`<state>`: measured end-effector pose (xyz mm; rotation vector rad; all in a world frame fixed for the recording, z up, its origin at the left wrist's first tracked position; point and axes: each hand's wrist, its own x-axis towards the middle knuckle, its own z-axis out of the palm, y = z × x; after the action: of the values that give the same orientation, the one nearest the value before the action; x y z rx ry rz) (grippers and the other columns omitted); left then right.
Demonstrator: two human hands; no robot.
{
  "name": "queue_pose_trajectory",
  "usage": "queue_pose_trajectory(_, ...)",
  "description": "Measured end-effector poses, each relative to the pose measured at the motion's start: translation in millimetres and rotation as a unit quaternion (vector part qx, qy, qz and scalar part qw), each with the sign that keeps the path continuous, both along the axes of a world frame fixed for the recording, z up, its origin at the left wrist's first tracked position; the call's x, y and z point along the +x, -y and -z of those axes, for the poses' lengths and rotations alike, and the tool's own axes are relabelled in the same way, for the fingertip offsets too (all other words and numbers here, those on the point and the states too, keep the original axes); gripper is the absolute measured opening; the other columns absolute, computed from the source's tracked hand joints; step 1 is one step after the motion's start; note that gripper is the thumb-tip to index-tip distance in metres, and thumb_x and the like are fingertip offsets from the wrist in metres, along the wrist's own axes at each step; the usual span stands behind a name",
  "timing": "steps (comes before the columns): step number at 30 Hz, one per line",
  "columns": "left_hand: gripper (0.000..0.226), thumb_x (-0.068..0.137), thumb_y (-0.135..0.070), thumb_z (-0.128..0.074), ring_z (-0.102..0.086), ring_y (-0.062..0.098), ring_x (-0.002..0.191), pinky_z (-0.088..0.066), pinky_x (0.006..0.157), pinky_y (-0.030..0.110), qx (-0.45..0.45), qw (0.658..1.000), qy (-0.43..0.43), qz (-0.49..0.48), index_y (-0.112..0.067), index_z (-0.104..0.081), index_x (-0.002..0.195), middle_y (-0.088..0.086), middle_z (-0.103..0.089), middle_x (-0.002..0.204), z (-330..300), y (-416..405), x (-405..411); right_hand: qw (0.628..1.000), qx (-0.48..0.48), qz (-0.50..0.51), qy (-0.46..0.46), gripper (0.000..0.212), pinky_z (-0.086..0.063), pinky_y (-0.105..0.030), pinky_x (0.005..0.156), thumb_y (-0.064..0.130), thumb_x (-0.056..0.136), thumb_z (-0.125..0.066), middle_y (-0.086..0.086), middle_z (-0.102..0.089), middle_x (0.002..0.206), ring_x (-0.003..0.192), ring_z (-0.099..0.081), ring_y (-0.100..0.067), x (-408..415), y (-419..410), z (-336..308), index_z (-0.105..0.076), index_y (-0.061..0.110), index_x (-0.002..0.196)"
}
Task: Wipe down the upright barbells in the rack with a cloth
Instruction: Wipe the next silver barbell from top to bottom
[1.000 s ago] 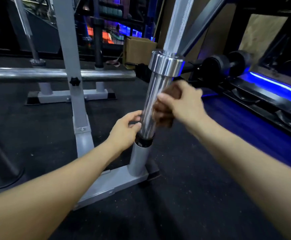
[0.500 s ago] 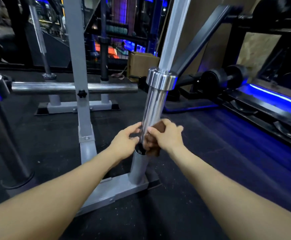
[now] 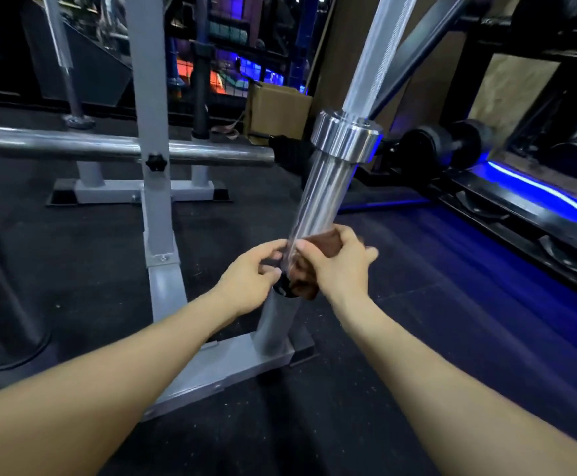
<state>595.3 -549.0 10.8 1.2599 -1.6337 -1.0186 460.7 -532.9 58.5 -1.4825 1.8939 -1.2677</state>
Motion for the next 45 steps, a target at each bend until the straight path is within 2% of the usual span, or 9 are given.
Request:
queue_pose_trajectory(4,0.047,0.094,-0.002,-0.050,-0.054,0.008,0.089,-0.038,0.087,0.017,0.007,1.000,0.017,-0.006,-0.023,-0.048,0.136,-0.003,-0.055,0.123,12.7,-1.4,2.7,0.999,0.019,-0.024,-0.027,0.061,-0.039,-0.021,0.086,0.037,0.078,-0.076,-0.005,-0.027,0.116,0.073,-0.036,-0.004,-2.5,1.3,15.5,-0.049,0.022,0.131)
queue_pose_trajectory(11,0.048,0.094,-0.009,-0.054,-0.053,0.014,0.112,-0.039,0.095,0.022,0.035,0.997,0.066,0.003,-0.025,-0.045,0.139,-0.004,-0.050,0.131,13.2,-7.0,4.2,0.993,0.078,-0.042,-0.076,0.069,-0.042,-0.037,0.098,0.040,0.075,-0.079,-0.006,-0.026,0.120,0.104,-0.051,-0.034,-10.3,11.3,32.0,-0.047,0.022,0.133)
queue_pose_trajectory(19,0.047,0.096,-0.014,-0.052,-0.051,0.014,0.119,-0.036,0.095,0.018,0.075,0.988,0.137,0.019,-0.020,-0.042,0.142,-0.001,-0.049,0.139,-9.8,-38.2,10.1,0.976,0.152,-0.051,-0.148,0.044,-0.044,-0.036,0.092,0.041,0.082,-0.071,-0.012,-0.033,0.126,0.101,-0.052,-0.036,-12.1,-2.7,23.0,-0.052,0.021,0.117)
queue_pose_trajectory(24,0.038,0.095,-0.018,-0.055,-0.055,0.020,0.113,-0.040,0.094,0.023,0.081,0.993,0.080,-0.044,-0.018,-0.052,0.133,0.005,-0.056,0.127,-13.7,-46.0,16.9,0.999,0.026,-0.013,0.018,0.044,-0.041,-0.021,0.082,0.043,0.075,-0.076,-0.013,-0.054,0.120,0.100,-0.048,-0.021,-9.4,-13.5,-14.8,-0.059,0.022,0.110)
queue_pose_trajectory(27,0.034,0.095,-0.017,-0.054,-0.054,0.013,0.098,-0.038,0.082,0.018,0.063,0.996,0.028,-0.053,-0.015,-0.055,0.129,-0.001,-0.056,0.106,-26.1,-42.3,11.6,0.974,0.033,0.003,0.224,0.088,-0.056,-0.043,0.083,0.047,0.042,-0.086,-0.019,-0.055,0.123,0.093,-0.064,-0.031,11.8,4.2,-50.6,-0.049,0.020,0.118)
queue_pose_trajectory(30,0.031,0.096,-0.017,-0.054,-0.053,0.012,0.092,-0.040,0.084,0.022,0.059,0.996,-0.019,-0.061,-0.014,-0.056,0.127,-0.002,-0.057,0.098,-31.9,-31.3,5.7,0.974,0.042,0.036,0.220,0.105,-0.056,-0.052,0.078,0.056,0.023,-0.084,-0.017,-0.048,0.119,0.083,-0.067,-0.035,17.4,20.7,-54.2,-0.041,0.021,0.112)
queue_pose_trajectory(34,0.025,0.098,-0.018,-0.049,-0.056,0.012,0.087,-0.047,0.083,0.027,0.082,0.989,-0.111,-0.054,-0.016,-0.058,0.121,-0.001,-0.058,0.093,-31.8,-20.2,1.8,0.987,0.032,0.084,0.132,0.062,-0.055,-0.041,0.082,0.035,0.073,-0.080,-0.014,-0.027,0.116,0.066,-0.043,-0.018,21.3,2.7,-46.8,-0.040,0.015,0.116)
queue_pose_trajectory(38,0.023,0.101,-0.024,-0.041,-0.057,0.009,0.086,-0.047,0.070,0.019,0.144,0.971,-0.184,-0.039,-0.022,-0.059,0.115,-0.005,-0.060,0.091,-24.8,-19.6,3.6,0.983,0.101,0.096,0.118,0.069,-0.055,-0.049,0.083,0.033,0.074,-0.080,-0.020,-0.025,0.127,0.065,-0.038,-0.020,25.9,-1.3,-8.1,-0.038,0.015,0.125)
queue_pose_trajectory(45,0.024,0.101,-0.027,-0.041,-0.058,0.016,0.098,-0.048,0.081,0.028,0.206,0.960,-0.183,-0.052,-0.020,-0.056,0.118,0.002,-0.059,0.110,-5.7,-36.1,11.5,0.984,0.127,0.090,0.092,0.069,-0.057,-0.048,0.078,0.033,0.074,-0.080,-0.019,-0.024,0.130,0.064,-0.036,-0.017,24.6,-2.7,14.9,-0.037,0.015,0.125)
